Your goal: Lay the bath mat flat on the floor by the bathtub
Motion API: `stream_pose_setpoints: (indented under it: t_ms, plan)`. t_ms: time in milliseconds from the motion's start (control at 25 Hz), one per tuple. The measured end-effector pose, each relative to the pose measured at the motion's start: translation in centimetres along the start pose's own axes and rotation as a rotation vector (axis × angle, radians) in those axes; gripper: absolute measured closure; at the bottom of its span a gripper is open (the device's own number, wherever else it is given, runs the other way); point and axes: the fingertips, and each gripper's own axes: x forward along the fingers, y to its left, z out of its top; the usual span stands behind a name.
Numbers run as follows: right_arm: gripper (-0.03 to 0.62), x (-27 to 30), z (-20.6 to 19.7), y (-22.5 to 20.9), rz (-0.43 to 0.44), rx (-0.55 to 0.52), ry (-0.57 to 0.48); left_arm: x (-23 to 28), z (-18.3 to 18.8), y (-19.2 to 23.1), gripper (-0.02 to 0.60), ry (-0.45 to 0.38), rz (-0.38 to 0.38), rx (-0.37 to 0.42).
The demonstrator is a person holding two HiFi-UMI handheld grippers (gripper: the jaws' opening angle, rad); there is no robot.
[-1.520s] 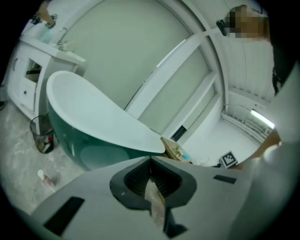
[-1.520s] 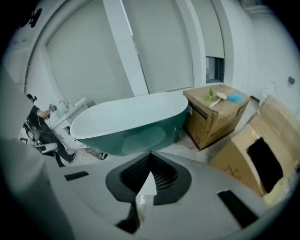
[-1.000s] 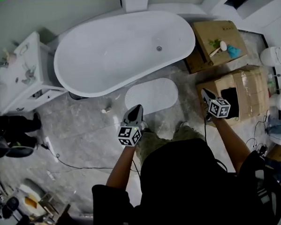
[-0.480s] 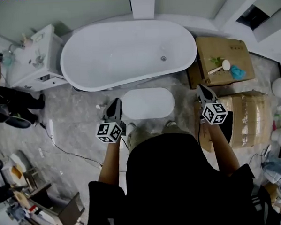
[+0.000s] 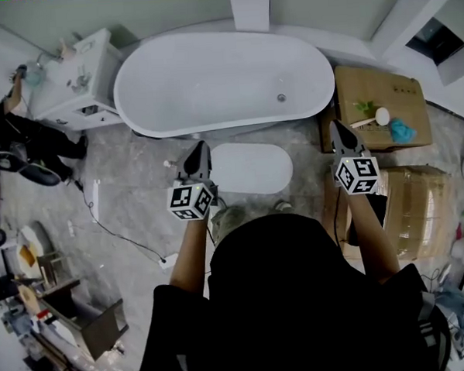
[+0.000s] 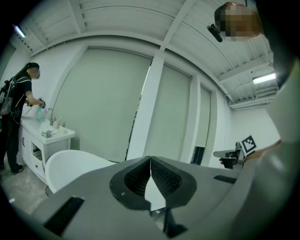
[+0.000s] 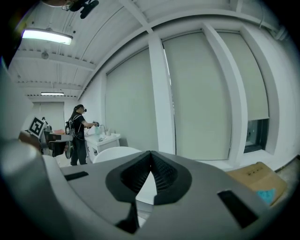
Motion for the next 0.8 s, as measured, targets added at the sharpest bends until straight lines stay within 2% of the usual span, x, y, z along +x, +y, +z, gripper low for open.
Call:
stream_pose_setpoints:
  t_ms: [200, 400, 600, 800]
  plan:
    - [0.572, 0.0, 0.5, -0.2, -0.029, 0.038, -0.015, 0.5, 1.7, 1.1, 0.561, -0.019, 0.005, 0.01]
    - [0.572, 0.0, 1.1, 1.0, -0.046, -0.003, -0.03, 0.4, 2.4, 1.6, 0.561, -0.031, -0.021, 0.017]
    - [0.572, 1.6, 1.6, 2.8, -0.043, -0.053, -0.028, 0.5, 2.2, 3.5, 0.561, -0.038, -0.035, 0.017]
    - [0.572, 2.1, 1.6, 3.3, -0.071, -0.012, -0.035, 1.0, 1.3, 4.2, 0.561, -0.007, -0.036, 0.034]
